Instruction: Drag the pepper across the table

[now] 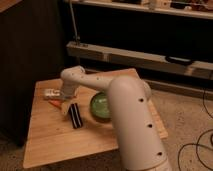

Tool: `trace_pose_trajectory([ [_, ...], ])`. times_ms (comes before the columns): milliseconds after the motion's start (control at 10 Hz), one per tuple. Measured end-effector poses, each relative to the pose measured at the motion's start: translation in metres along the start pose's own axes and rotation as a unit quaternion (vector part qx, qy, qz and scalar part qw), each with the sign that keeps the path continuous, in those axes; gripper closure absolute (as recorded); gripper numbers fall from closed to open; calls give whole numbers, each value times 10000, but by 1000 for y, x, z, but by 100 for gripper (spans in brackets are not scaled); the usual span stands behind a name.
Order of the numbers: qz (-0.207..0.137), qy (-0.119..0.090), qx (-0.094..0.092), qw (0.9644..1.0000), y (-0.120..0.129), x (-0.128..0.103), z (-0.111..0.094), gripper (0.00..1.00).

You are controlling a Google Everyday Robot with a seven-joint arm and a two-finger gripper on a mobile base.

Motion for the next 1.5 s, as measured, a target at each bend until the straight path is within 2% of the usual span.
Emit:
trace_pose_trajectory([
  [100, 74, 37, -16, 10000, 0, 1, 3, 29],
  [600, 326, 23, -90, 9994, -1, 4, 11, 82],
  [700, 339, 26, -93, 9994, -1, 5, 10, 87],
  [1100, 302, 36, -151, 9994, 2, 7, 5, 89],
  [1500, 119, 97, -287, 9995, 29, 1, 3, 89],
])
